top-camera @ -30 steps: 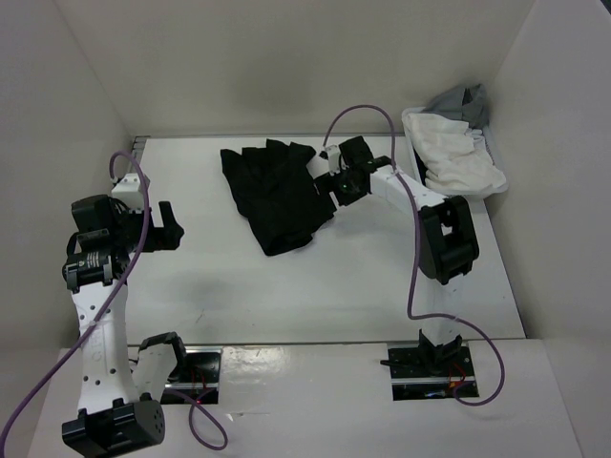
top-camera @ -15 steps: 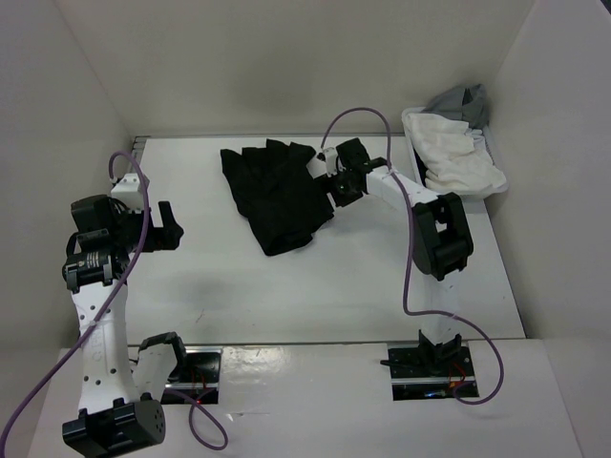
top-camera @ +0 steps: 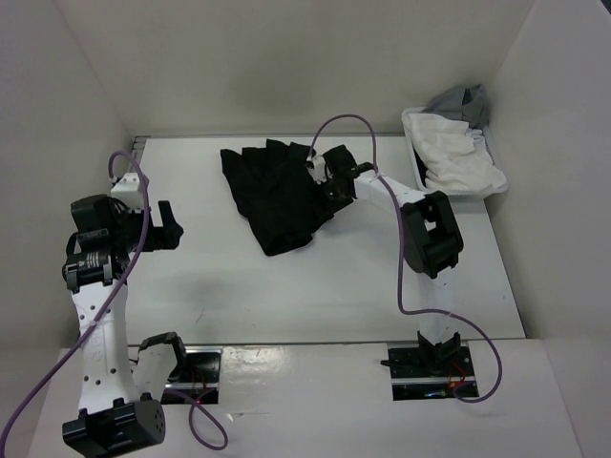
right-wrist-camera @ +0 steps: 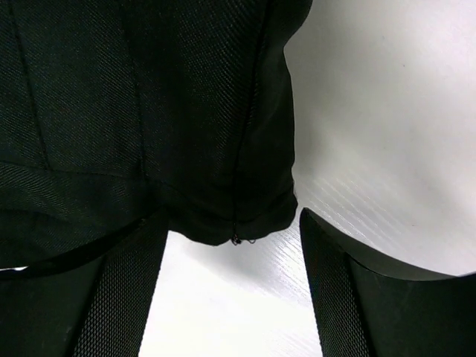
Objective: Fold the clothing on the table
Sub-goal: Flatten the skirt out
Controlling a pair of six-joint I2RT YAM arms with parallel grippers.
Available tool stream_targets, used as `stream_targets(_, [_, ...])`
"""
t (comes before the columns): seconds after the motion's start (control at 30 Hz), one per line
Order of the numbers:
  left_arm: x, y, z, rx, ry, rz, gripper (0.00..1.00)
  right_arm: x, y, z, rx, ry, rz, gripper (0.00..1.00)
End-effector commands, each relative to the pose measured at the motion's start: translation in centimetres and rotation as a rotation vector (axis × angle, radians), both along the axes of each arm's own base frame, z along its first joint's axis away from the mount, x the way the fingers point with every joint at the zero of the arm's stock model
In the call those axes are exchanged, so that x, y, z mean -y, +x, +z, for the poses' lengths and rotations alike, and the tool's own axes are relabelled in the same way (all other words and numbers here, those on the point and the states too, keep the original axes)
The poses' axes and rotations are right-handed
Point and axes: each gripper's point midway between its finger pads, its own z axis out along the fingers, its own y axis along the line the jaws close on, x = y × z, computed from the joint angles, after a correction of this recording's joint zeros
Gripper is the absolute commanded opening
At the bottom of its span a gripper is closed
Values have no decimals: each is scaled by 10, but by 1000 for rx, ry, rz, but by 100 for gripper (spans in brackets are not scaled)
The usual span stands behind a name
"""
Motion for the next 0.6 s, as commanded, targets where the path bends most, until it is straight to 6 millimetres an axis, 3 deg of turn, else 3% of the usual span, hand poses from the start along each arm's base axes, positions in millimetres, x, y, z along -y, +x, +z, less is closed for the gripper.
stream_targets(0.0, [-3,4,6,36,18,-6,100,-9,21,15,75,18,-16,75])
stream_targets(0.3, [-6,4,6,35,23,10,100,-11,24,10,75,18,-16,60])
stream_targets(0.57, [-6,4,6,35,23,11,100,-12,26,6,71,10,-9,53])
